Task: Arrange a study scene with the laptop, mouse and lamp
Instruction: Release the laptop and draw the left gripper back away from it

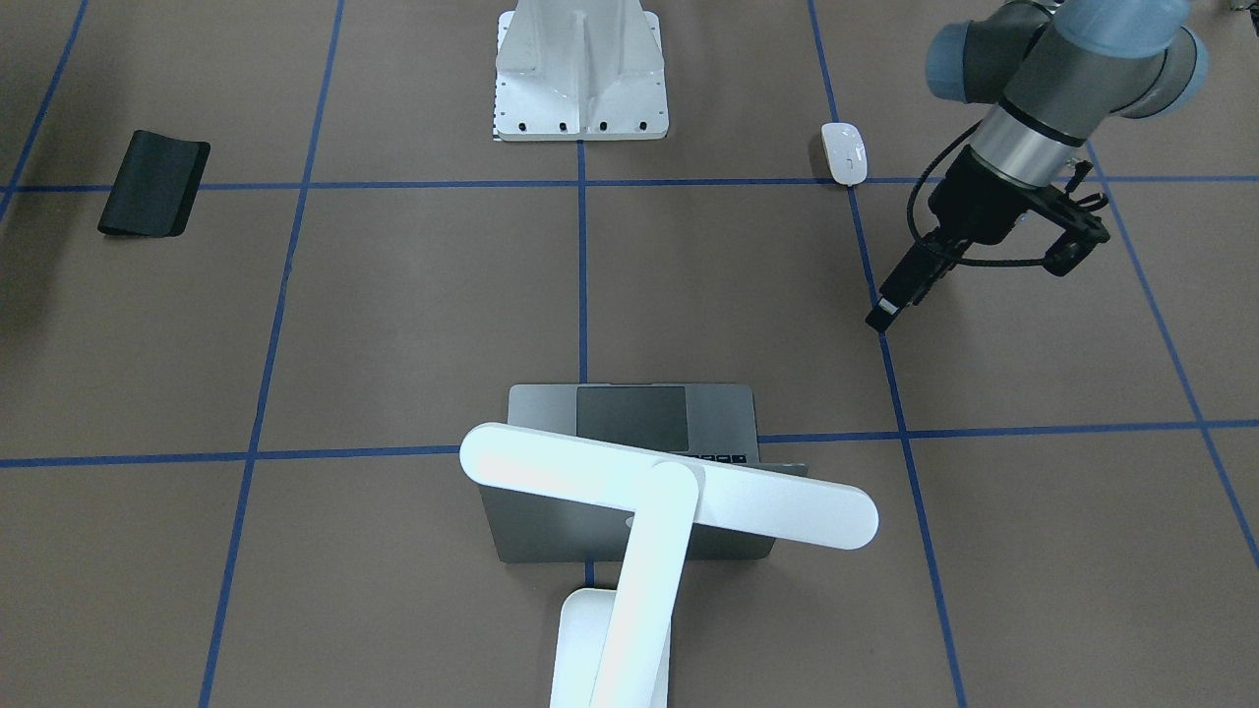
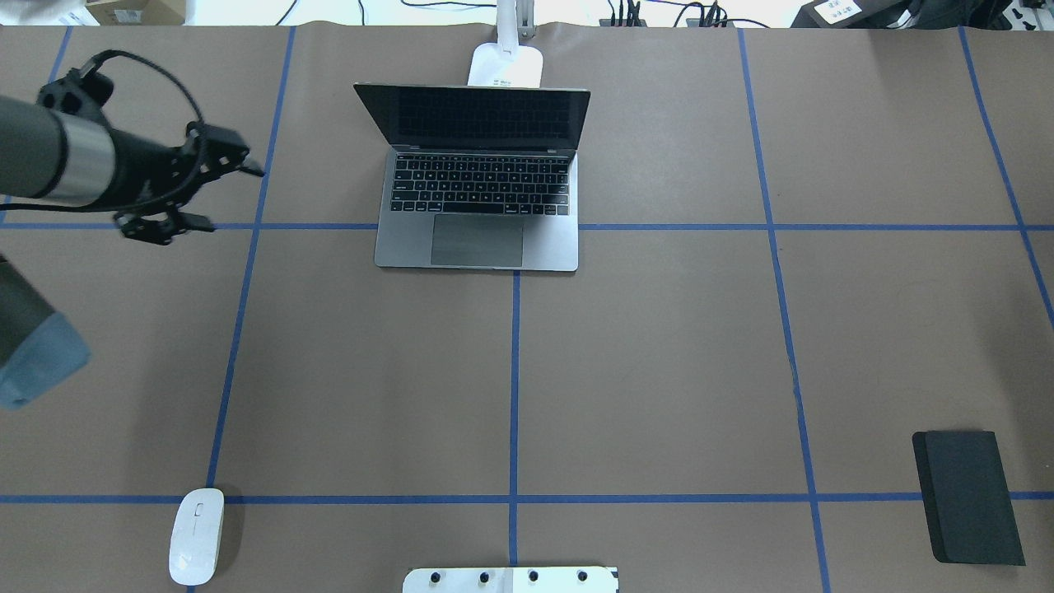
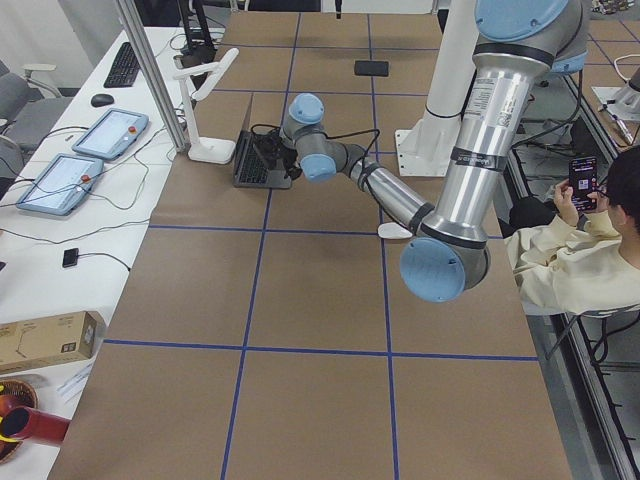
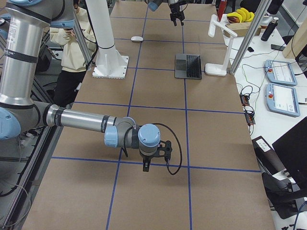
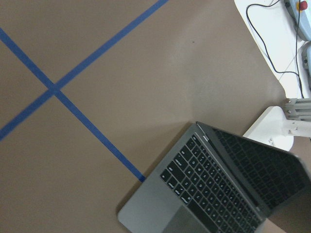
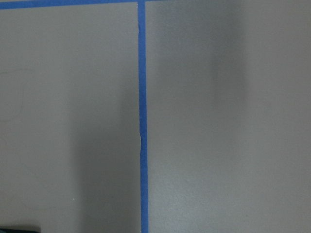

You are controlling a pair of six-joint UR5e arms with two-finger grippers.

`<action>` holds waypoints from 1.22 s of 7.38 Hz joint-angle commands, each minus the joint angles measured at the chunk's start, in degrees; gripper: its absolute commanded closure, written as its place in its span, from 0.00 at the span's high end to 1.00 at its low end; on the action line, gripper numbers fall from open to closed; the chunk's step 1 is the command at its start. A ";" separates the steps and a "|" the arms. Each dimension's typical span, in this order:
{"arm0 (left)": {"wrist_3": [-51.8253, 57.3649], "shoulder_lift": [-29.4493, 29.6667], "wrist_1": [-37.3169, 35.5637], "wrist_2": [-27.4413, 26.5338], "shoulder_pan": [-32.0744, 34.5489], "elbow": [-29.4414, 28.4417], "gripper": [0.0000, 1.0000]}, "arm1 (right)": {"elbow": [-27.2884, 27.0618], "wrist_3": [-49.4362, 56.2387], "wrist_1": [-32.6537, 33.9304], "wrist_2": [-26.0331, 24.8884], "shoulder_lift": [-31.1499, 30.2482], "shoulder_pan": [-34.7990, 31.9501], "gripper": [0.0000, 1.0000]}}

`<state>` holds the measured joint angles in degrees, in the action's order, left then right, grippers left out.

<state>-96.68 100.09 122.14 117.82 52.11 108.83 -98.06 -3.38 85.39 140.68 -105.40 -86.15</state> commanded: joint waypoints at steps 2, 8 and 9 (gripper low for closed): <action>31.38 -9.11 -0.15 15.54 10.07 0.08 0.99 | 1.72 -0.66 5.66 8.96 -0.42 4.49 1.00; 53.24 -16.49 0.90 25.70 17.23 1.48 1.00 | 6.39 -3.29 5.49 21.20 0.01 22.23 1.00; 55.09 -17.63 1.17 25.70 17.32 1.48 1.00 | 6.30 -3.30 5.49 21.21 0.36 24.43 1.00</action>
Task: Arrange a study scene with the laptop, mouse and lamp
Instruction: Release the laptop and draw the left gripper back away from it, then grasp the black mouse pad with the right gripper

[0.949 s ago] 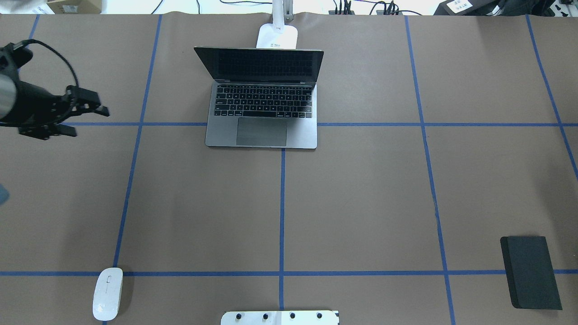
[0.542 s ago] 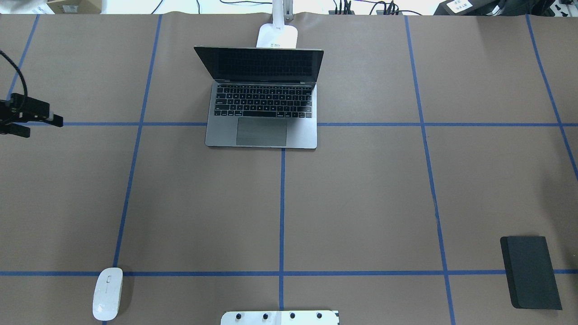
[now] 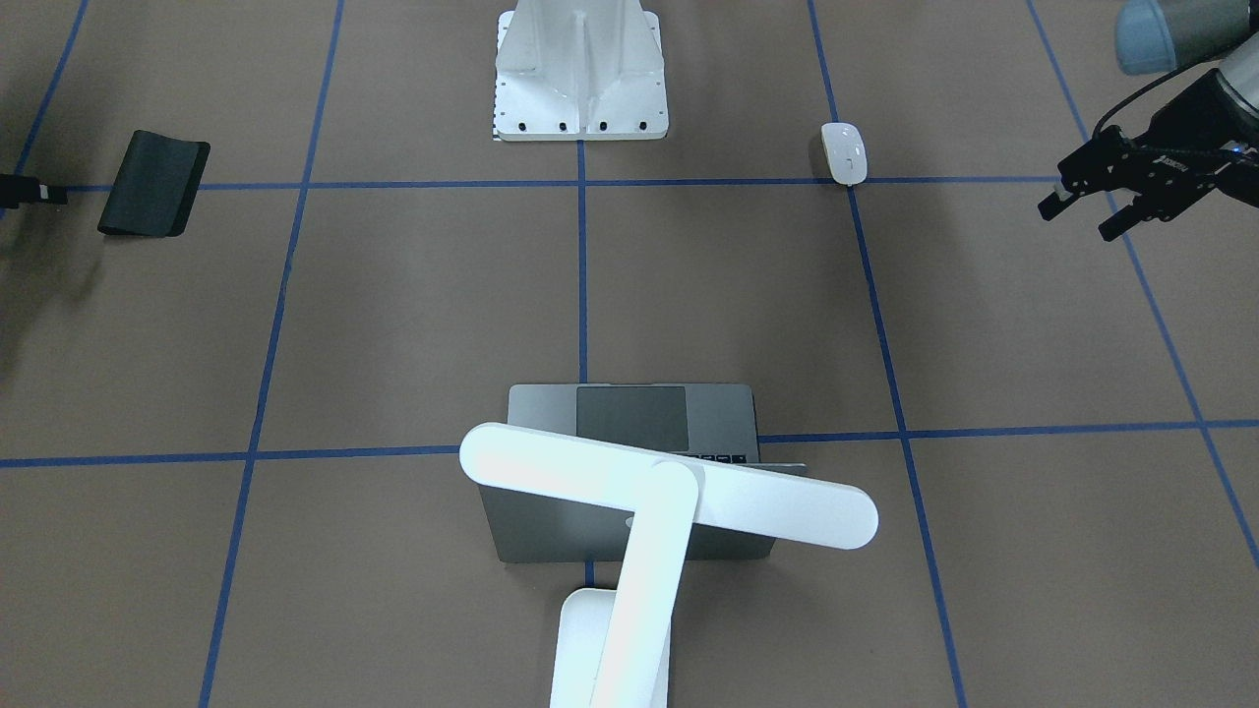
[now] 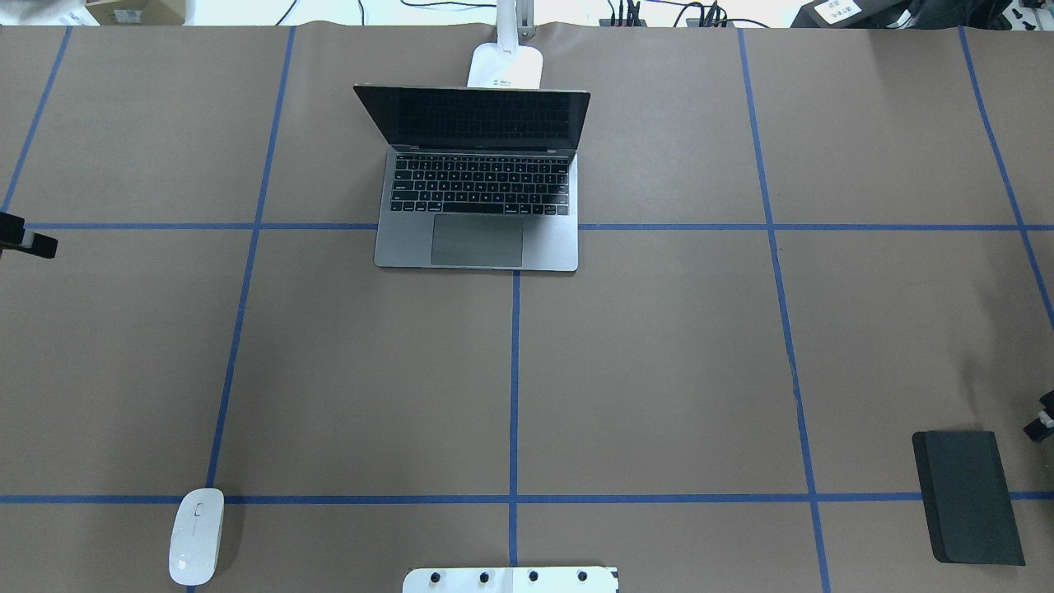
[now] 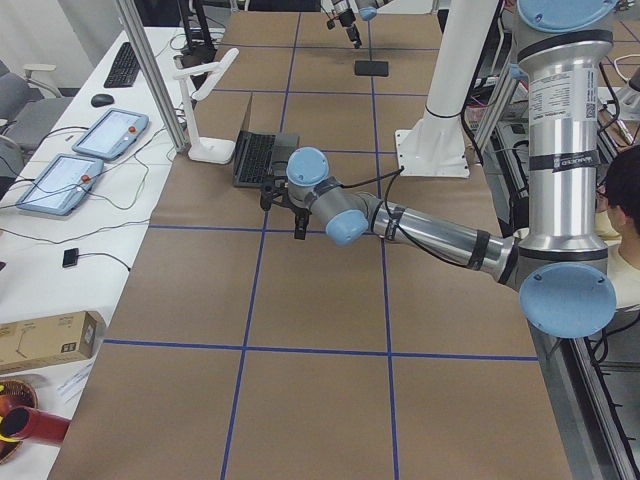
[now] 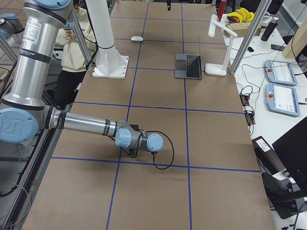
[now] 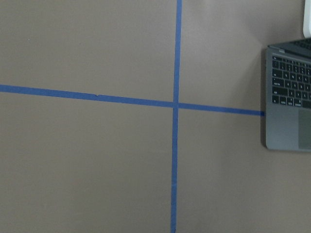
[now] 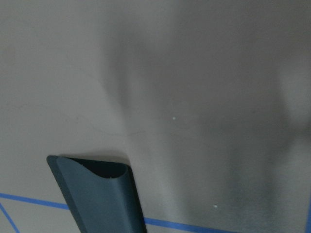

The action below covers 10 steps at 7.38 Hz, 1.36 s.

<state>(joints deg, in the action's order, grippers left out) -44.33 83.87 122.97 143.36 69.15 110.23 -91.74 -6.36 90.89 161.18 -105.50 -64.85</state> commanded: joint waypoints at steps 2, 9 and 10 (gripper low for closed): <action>2.93 -3.00 2.61 0.25 0.29 0.07 1.00 | -0.01 -0.15 -0.62 0.62 0.65 7.00 1.00; 2.93 -4.86 3.33 0.34 0.73 2.61 1.00 | -0.98 -0.76 -0.19 0.71 2.76 11.50 0.99; 2.93 -5.12 3.33 0.34 0.73 2.79 1.00 | -0.98 -2.07 -0.19 0.71 3.80 11.50 0.99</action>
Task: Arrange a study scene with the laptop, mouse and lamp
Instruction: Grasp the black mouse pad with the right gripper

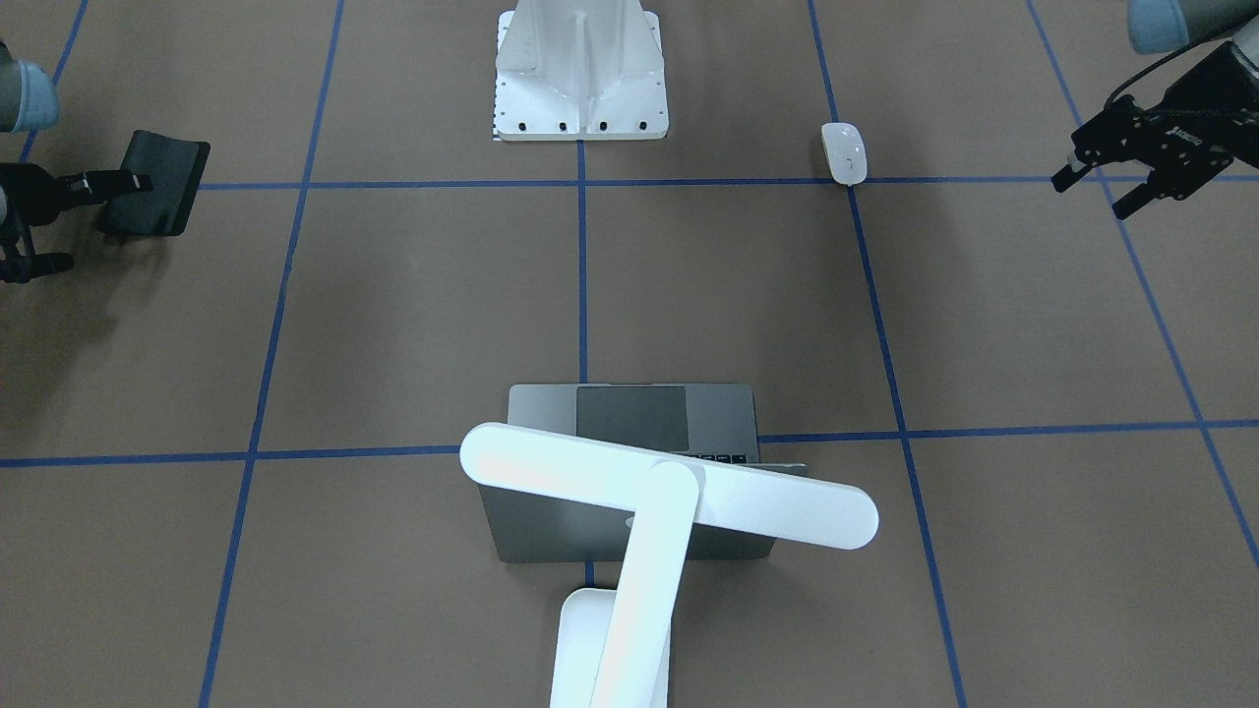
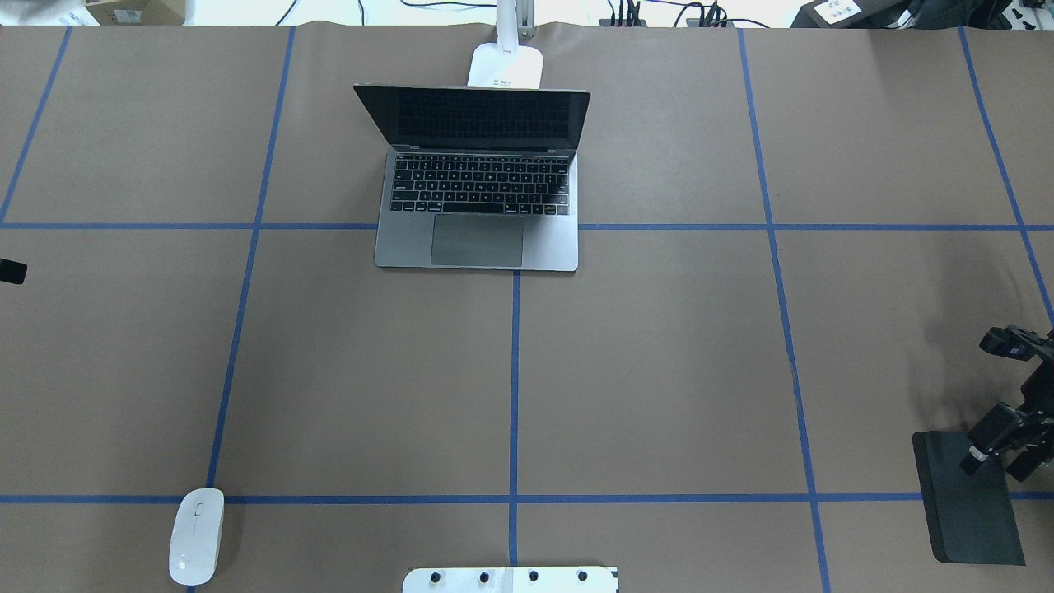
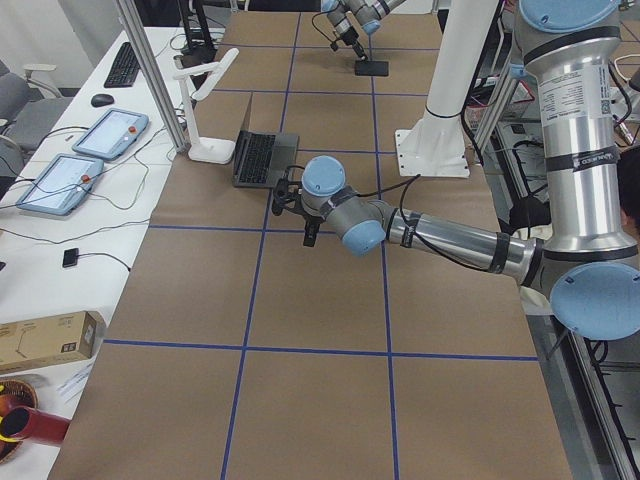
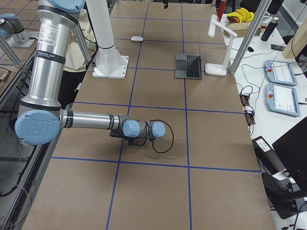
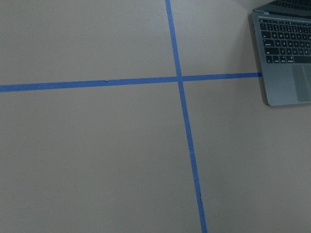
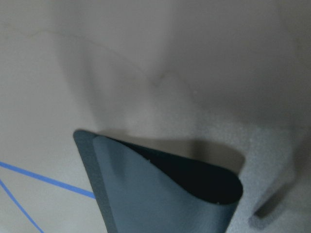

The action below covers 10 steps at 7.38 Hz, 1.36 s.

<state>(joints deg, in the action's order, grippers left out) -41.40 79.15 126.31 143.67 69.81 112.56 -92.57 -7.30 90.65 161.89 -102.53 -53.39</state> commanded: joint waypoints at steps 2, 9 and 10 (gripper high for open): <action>0.00 -0.31 -0.01 0.03 0.06 0.56 1.00 | 0.28 -1.23 0.15 0.00 1.54 -0.05 0.99; 0.00 -0.22 -0.01 0.12 0.15 0.56 1.00 | 0.37 -1.84 -0.21 0.00 1.80 -0.14 0.00; 0.00 -0.31 0.08 0.12 0.06 0.47 1.00 | -0.41 -2.10 -0.03 -0.35 1.98 -0.14 0.00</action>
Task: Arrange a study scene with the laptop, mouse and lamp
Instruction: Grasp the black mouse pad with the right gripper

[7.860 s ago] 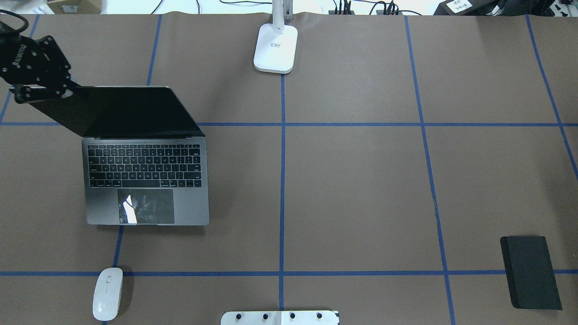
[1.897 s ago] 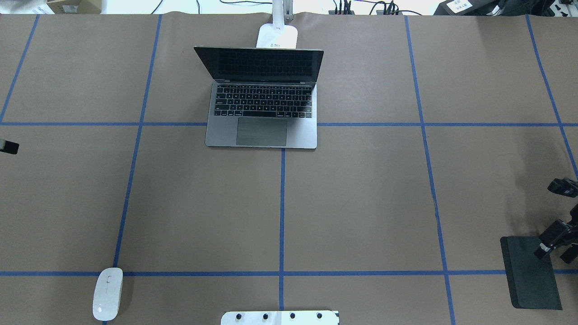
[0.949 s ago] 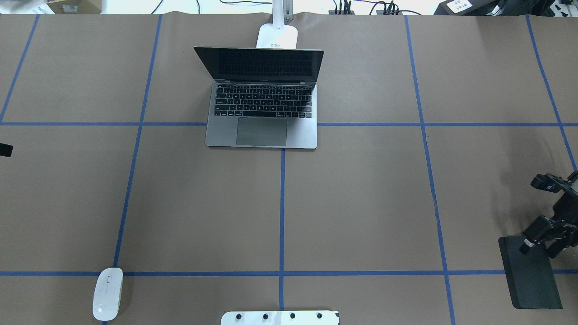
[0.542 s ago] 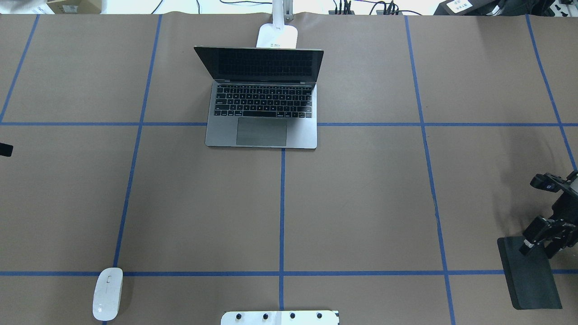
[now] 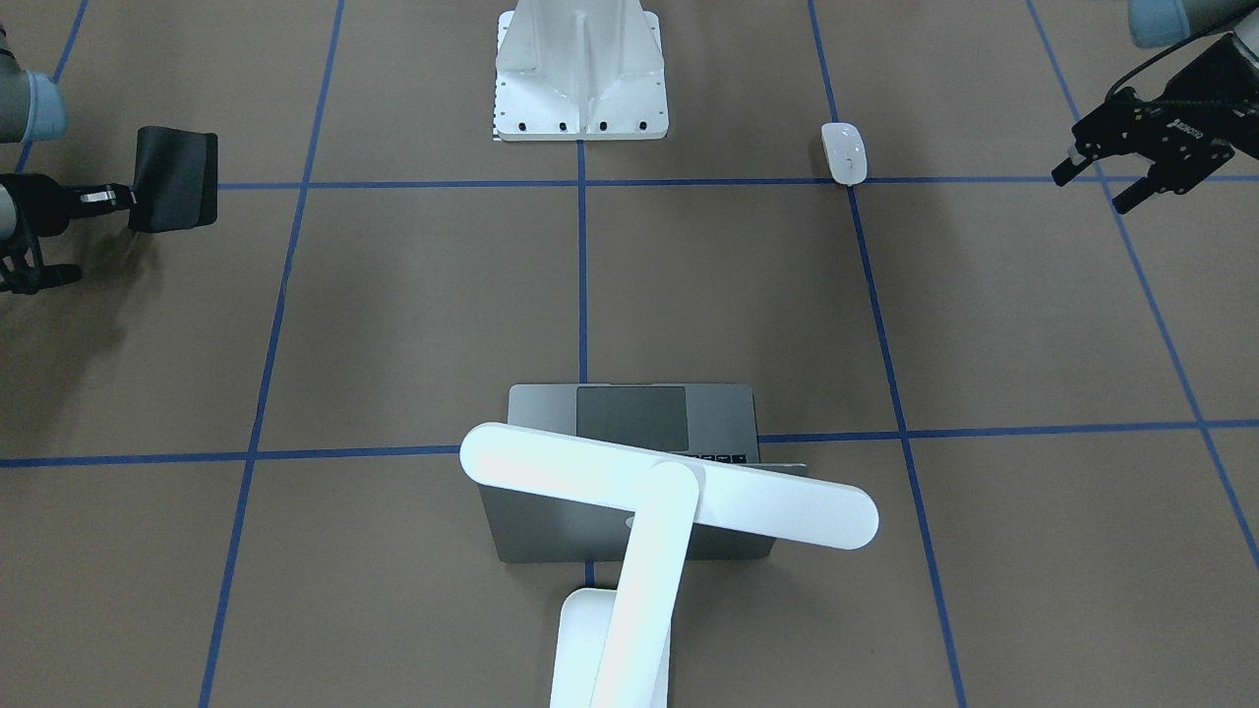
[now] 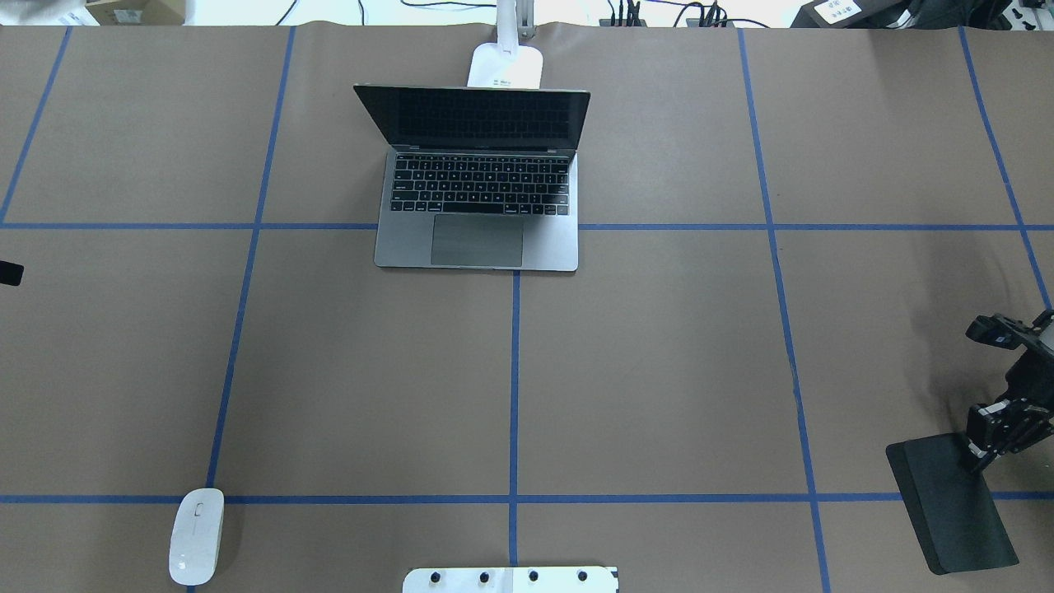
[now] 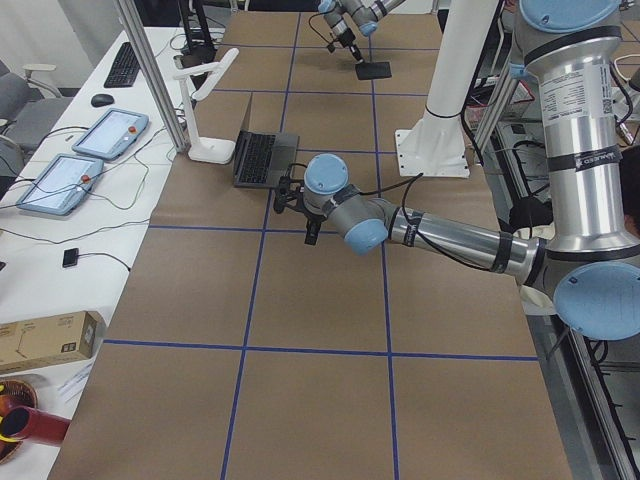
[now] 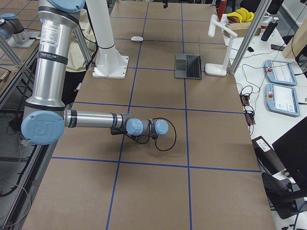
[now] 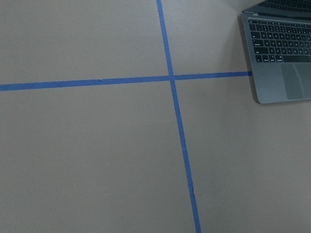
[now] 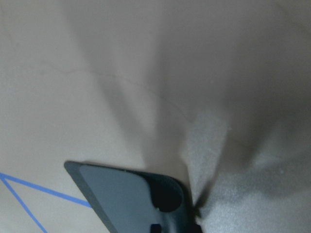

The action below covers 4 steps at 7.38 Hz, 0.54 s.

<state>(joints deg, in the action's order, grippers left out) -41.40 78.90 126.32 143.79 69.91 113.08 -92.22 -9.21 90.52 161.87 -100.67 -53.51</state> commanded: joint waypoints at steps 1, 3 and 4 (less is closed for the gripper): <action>0.09 -0.23 0.07 0.09 0.05 -0.06 1.00 | -2.16 -1.24 0.09 -0.24 0.13 -0.11 0.00; 3.66 -0.24 -0.45 3.24 1.18 -1.28 1.00 | -6.72 -4.30 0.27 -0.15 0.91 -3.16 0.00; 6.04 -0.15 -0.54 4.30 3.11 -3.20 1.00 | -8.05 -9.37 0.27 -0.24 4.92 -6.49 0.00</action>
<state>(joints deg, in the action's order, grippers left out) -38.26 78.69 126.01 146.57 71.17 111.68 -98.04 -13.73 90.74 161.67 -99.12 -56.51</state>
